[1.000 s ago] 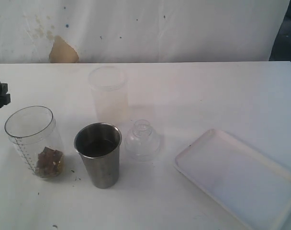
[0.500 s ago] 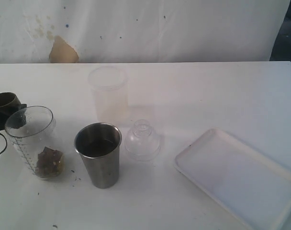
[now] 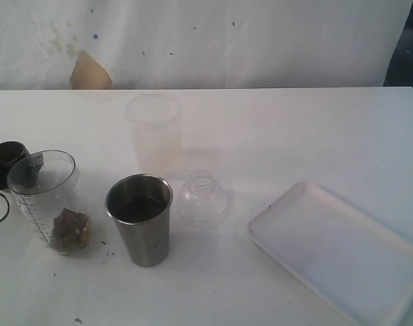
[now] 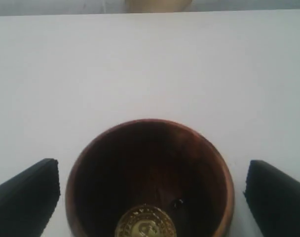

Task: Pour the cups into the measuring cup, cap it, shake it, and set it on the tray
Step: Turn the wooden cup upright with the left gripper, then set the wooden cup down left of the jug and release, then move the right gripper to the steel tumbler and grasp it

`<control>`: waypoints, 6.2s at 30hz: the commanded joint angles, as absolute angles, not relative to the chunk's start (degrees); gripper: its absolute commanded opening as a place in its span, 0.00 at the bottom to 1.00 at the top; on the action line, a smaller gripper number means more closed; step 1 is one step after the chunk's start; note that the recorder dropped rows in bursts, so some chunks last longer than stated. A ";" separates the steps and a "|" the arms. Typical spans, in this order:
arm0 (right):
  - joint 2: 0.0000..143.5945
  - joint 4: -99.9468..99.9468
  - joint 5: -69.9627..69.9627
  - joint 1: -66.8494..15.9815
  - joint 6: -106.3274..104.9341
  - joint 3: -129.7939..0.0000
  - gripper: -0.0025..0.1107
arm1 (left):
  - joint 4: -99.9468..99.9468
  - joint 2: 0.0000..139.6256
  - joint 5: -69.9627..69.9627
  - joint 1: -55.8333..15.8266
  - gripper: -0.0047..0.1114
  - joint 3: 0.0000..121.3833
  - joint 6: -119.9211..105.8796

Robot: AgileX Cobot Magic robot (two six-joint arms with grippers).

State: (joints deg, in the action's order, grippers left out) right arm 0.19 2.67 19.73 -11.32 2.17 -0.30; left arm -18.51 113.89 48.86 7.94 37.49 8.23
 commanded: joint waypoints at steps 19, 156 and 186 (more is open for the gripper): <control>0.00 2.76 19.63 -11.40 2.23 0.00 0.02 | -16.81 90.52 32.88 7.87 0.04 34.85 18.86; 23.62 -3.47 -32.89 -11.40 17.26 -16.97 0.02 | 4.86 1.40 -13.49 -3.63 0.04 0.00 2.51; 106.72 -49.58 -68.92 -13.20 14.24 -23.19 0.80 | 4.86 1.40 -13.49 -3.63 0.04 0.00 2.51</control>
State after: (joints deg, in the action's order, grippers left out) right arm 104.69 -48.96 -64.82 -12.13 18.11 -22.56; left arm 5.27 1.63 -13.31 -3.38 0.25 2.67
